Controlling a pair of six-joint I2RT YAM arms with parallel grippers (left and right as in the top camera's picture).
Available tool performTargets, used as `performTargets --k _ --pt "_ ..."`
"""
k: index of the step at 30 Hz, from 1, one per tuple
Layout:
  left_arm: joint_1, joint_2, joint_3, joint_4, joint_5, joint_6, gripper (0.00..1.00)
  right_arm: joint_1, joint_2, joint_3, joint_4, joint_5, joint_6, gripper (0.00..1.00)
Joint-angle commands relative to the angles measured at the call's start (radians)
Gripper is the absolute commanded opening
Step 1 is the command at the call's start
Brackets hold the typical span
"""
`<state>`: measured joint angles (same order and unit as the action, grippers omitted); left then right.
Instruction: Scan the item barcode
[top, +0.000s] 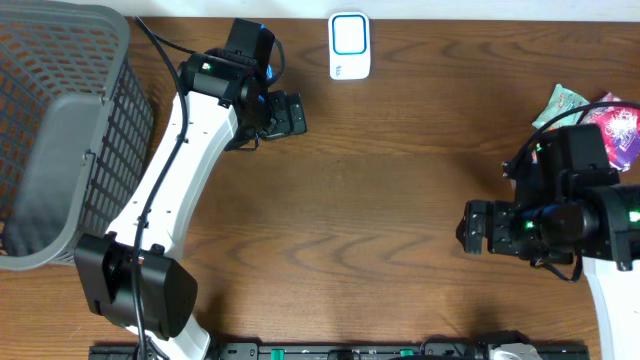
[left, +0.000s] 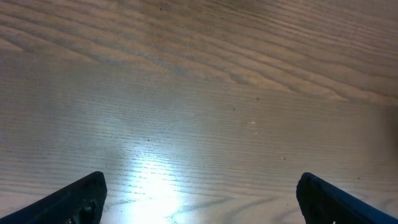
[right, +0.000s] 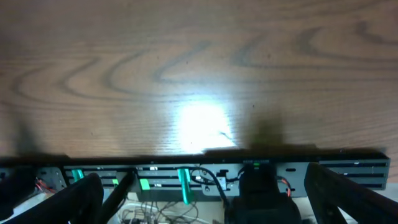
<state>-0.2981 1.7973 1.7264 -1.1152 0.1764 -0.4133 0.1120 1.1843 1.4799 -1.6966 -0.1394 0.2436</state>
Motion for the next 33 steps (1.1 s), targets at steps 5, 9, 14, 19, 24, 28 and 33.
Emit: performTargets --k 5,9,14,19,24,28,33 --pt "0.002 0.008 -0.007 -0.002 -0.013 0.016 0.98 0.008 -0.006 -0.007 0.0 0.008 -0.027 0.99" --pt "0.002 0.008 -0.007 -0.002 -0.013 0.016 0.98 0.008 -0.006 -0.007 -0.002 0.04 -0.035 0.99" --pt "0.002 0.008 -0.007 -0.002 -0.013 0.016 0.98 0.008 -0.006 -0.008 0.002 0.035 -0.035 0.99" --pt "0.002 0.008 -0.007 -0.002 -0.013 0.016 0.98 0.008 -0.032 -0.021 0.038 0.035 -0.06 0.99" --pt "0.002 0.008 -0.007 -0.002 -0.013 0.016 0.98 0.013 -0.137 -0.123 0.23 0.01 -0.113 0.99" --pt "0.002 0.008 -0.007 -0.002 -0.013 0.016 0.98 0.059 -0.261 -0.27 0.431 -0.032 -0.227 0.99" --pt "0.002 0.008 -0.007 -0.002 -0.013 0.016 0.98 0.132 -0.439 -0.494 0.675 -0.032 -0.314 0.99"
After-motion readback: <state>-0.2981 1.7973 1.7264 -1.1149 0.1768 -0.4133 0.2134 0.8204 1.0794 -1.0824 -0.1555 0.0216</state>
